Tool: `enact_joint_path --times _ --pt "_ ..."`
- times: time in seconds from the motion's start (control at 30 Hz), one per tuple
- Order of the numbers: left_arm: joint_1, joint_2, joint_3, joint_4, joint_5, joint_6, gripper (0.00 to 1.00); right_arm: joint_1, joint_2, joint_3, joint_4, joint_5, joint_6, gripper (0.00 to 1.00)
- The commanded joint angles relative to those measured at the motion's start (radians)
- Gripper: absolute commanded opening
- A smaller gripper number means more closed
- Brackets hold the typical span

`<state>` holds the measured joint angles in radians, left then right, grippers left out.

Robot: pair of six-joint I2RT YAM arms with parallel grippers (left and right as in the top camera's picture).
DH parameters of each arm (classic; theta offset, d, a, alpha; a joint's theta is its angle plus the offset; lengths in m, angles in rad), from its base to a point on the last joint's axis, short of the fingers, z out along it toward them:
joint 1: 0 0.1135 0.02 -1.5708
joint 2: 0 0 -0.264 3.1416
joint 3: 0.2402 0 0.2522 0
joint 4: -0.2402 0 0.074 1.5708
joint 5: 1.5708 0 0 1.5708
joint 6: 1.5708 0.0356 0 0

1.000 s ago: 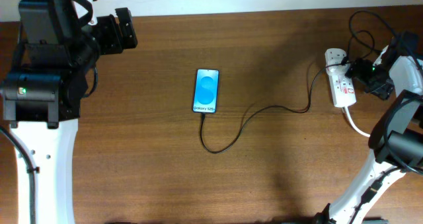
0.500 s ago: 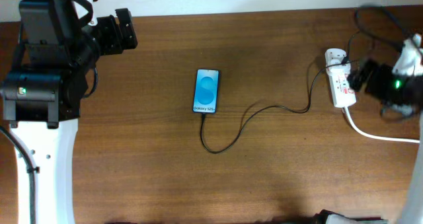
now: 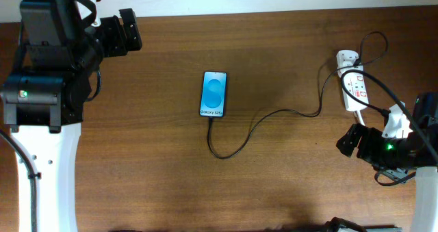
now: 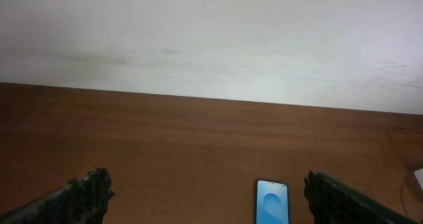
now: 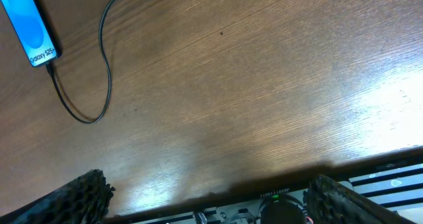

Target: Plug charger to phone and switch on socket

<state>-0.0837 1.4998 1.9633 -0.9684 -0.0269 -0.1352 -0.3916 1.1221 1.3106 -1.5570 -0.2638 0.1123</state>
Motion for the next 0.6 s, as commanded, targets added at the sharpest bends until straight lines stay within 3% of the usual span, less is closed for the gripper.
enact_joint_path --times 0.0,0.2,0.33,0.57 --pt "0.003 -0.007 -0.003 0.002 -0.007 0.005 0.99 0.005 -0.005 -0.002 -0.003 0.003 -0.001 0.98" --pt "0.003 -0.007 -0.003 0.001 -0.007 0.005 0.99 0.094 -0.142 -0.097 0.105 -0.033 -0.008 0.98" --pt "0.003 -0.007 -0.003 0.001 -0.007 0.005 0.99 0.29 -0.374 -0.234 0.296 -0.036 -0.008 0.98" --pt "0.003 -0.007 -0.003 0.001 -0.007 0.005 0.99 0.374 -0.721 -0.535 0.555 -0.04 -0.008 0.98"
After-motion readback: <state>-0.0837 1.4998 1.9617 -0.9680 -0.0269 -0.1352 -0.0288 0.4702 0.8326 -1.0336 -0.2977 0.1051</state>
